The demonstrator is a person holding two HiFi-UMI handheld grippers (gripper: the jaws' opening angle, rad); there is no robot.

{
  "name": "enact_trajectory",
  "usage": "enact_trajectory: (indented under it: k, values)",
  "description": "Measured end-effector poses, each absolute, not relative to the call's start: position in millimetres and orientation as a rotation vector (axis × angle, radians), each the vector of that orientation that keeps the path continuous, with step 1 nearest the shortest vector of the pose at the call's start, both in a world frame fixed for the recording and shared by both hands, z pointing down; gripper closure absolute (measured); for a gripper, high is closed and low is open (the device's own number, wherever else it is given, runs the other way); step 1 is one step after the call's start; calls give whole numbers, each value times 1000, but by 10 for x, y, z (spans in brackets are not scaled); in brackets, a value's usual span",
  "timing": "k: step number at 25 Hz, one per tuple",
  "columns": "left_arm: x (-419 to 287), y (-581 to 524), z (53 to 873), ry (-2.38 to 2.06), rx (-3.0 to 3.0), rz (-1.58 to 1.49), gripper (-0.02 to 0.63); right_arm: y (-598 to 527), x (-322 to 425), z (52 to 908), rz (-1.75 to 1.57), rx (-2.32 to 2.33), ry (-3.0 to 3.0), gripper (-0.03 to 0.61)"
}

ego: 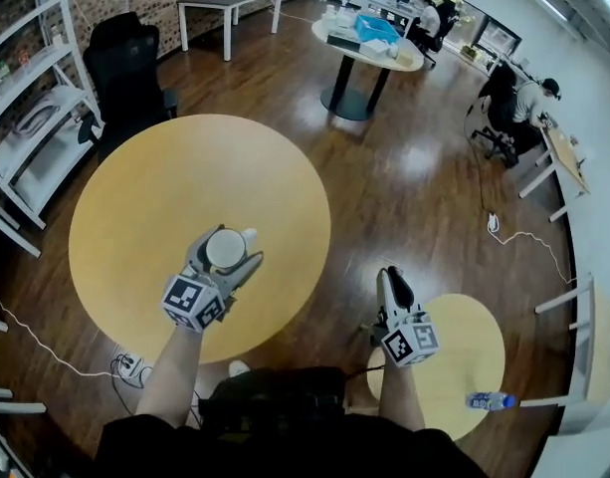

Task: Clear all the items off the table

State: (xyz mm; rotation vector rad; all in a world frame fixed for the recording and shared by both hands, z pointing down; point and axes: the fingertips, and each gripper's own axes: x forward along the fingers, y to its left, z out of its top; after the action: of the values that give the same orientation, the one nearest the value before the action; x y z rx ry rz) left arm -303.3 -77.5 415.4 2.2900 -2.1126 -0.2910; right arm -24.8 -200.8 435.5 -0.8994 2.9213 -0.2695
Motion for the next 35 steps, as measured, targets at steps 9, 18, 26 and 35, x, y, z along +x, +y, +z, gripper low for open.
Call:
enact_trajectory:
  k: [9, 18, 26, 35]
  values:
    - [-1673, -1774, 3964, -1764, 2584, -294, 196, -2303, 1407, 4241, -210, -1294, 2694, 485]
    - [-145, -2516, 3889, -1357, 2839, -266, 196, -2176, 2976, 4247, -146, -1639, 2403, 485]
    - [1470, -2804, 3941, -939, 2968, -280, 196, -1651, 4219, 4259, -91, -1897, 2205, 485]
    - [2768, -2564, 3994, -510, 3009, -270, 198, -909, 5073, 4289, -54, -2140, 1941, 485]
